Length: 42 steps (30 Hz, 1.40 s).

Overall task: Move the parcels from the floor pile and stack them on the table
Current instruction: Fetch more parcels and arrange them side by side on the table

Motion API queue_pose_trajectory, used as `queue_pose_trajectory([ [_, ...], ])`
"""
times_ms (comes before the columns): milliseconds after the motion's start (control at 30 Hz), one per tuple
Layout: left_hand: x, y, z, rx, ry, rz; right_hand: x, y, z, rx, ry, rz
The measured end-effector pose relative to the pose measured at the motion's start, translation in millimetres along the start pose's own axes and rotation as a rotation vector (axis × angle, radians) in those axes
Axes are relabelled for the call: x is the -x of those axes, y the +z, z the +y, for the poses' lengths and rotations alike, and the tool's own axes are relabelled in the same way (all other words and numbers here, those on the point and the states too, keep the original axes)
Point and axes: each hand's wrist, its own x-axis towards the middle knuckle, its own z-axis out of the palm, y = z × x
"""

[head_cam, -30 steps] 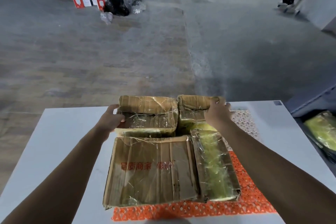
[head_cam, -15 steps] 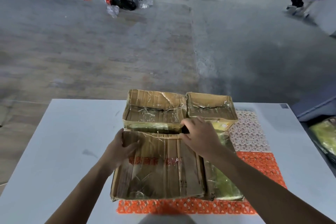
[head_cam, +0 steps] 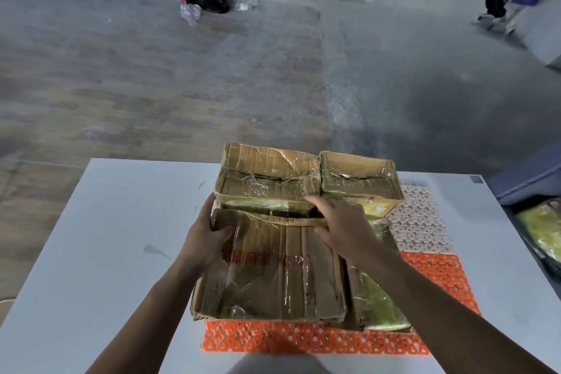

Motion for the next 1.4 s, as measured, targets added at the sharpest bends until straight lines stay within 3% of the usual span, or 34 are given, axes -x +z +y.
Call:
queue_pose_trajectory([
  [467,1,15,1,0.04,-0.059,0.21,-14,10,-1,-0.106,-0.004,0.21],
  [767,2,6,5,0.006,-0.083,0.089,-8,-2,3,-0.142,-0.007,0.113],
  [900,-13,-4,19,-0.036,-0.144,0.126,-10,-11,2,-0.23,0.023,0.12],
  [1000,-27,-4,36,-0.04,-0.099,0.148,-14,-11,1,-0.244,0.038,0.115],
  [1233,-33,-6,48,0.006,0.066,0.012,-29,-11,3,-0.319,0.073,0.184],
  [1400,-51,-12,45,-0.088,0.13,0.281,-52,-24,-3,-0.393,0.044,0.266],
])
